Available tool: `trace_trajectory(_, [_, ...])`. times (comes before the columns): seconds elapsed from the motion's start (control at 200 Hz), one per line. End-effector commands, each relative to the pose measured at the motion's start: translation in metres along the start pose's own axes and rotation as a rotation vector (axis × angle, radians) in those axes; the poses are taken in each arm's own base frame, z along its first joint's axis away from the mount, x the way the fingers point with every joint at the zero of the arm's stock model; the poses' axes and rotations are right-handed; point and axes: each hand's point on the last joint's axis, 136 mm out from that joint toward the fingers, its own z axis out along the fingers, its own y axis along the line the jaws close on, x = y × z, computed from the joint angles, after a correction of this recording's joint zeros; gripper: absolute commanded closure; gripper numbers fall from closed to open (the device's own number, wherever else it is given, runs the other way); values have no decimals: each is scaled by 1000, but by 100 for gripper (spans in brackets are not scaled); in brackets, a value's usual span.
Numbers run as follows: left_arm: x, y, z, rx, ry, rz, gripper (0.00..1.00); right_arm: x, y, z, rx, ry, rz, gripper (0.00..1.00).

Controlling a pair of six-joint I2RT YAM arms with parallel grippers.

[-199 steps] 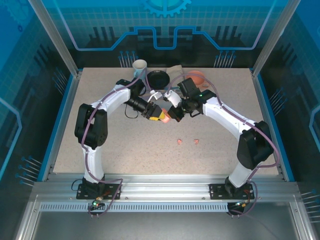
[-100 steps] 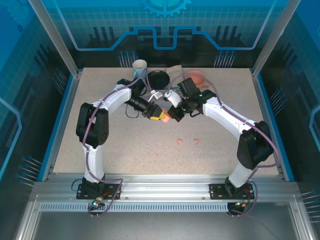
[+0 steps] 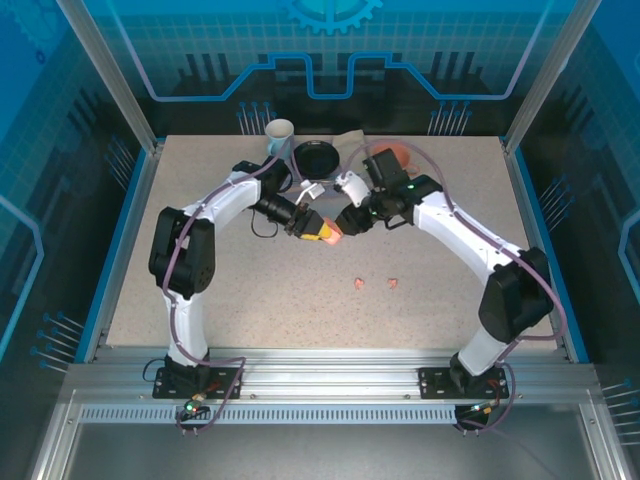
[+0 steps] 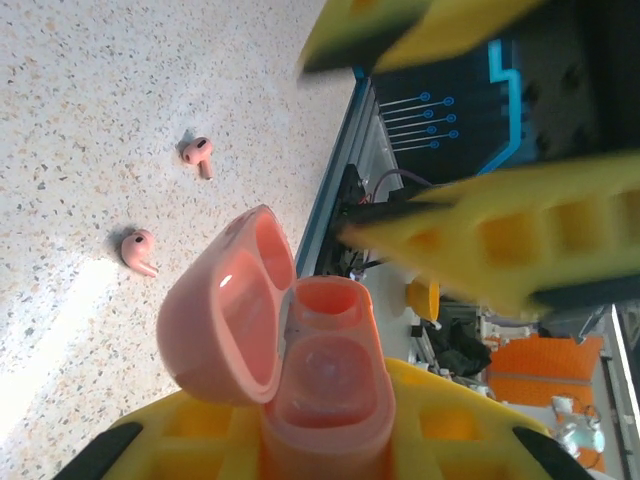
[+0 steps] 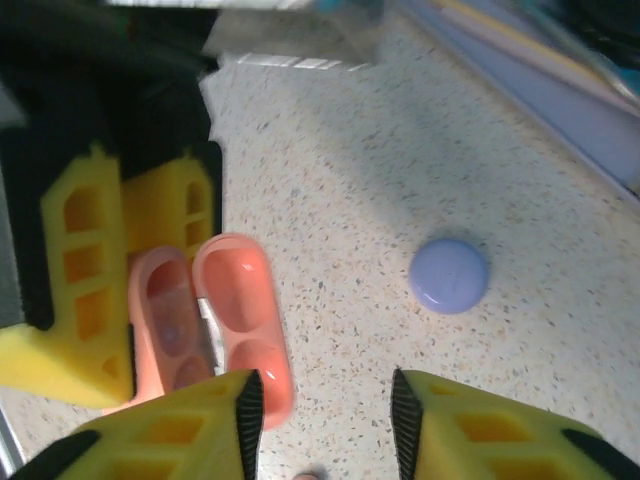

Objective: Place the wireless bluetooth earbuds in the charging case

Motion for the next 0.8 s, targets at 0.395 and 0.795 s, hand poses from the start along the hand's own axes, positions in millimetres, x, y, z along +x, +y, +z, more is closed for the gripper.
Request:
trace_trajectory(0.395, [-23,-37,-41,-375,-463,405,100,11,-37,-85,190,-139,472,43])
trace_trajectory(0.795, [3,-46,-41,-573,-888,805,100,110,-27,-45,416,48,862,40])
